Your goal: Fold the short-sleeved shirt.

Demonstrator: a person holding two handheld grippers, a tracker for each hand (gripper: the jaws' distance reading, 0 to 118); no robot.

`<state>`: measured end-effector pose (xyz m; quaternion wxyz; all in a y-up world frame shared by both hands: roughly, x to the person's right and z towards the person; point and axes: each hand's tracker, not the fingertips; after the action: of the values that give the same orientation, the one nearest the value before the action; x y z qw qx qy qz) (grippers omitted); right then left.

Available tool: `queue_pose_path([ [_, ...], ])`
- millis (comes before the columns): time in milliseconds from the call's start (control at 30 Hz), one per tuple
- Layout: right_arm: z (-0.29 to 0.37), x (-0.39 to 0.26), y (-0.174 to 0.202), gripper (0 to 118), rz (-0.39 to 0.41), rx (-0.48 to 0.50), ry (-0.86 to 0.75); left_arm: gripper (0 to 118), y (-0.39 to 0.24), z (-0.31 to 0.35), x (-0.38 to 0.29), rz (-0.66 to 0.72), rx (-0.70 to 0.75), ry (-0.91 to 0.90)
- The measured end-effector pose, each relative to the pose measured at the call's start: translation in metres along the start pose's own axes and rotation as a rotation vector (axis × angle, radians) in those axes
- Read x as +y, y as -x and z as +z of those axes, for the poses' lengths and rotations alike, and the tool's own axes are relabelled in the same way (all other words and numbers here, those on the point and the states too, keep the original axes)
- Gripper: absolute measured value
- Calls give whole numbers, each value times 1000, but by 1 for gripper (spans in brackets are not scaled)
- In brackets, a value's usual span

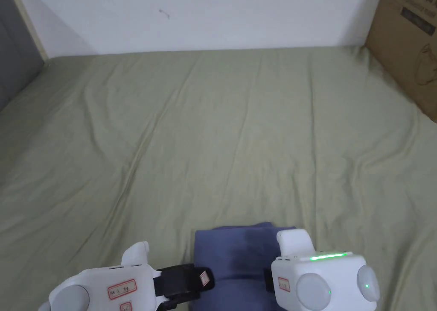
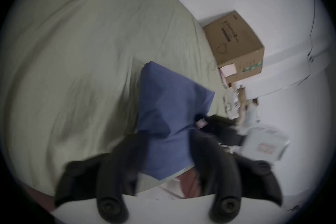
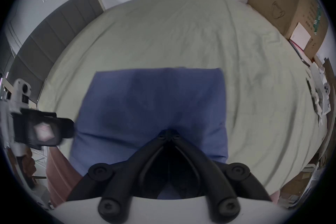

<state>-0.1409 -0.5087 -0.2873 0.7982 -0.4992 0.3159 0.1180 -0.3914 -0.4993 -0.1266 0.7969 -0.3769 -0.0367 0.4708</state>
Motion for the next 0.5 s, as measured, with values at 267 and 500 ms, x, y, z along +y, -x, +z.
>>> queue_pose_path([
  [267,5,2,-4,0,-36,6,8,115,13,-33,17,25,-11,60],
  [500,5,2,-3,0,-58,2,9,116,25,-72,27,142,-185,78],
])
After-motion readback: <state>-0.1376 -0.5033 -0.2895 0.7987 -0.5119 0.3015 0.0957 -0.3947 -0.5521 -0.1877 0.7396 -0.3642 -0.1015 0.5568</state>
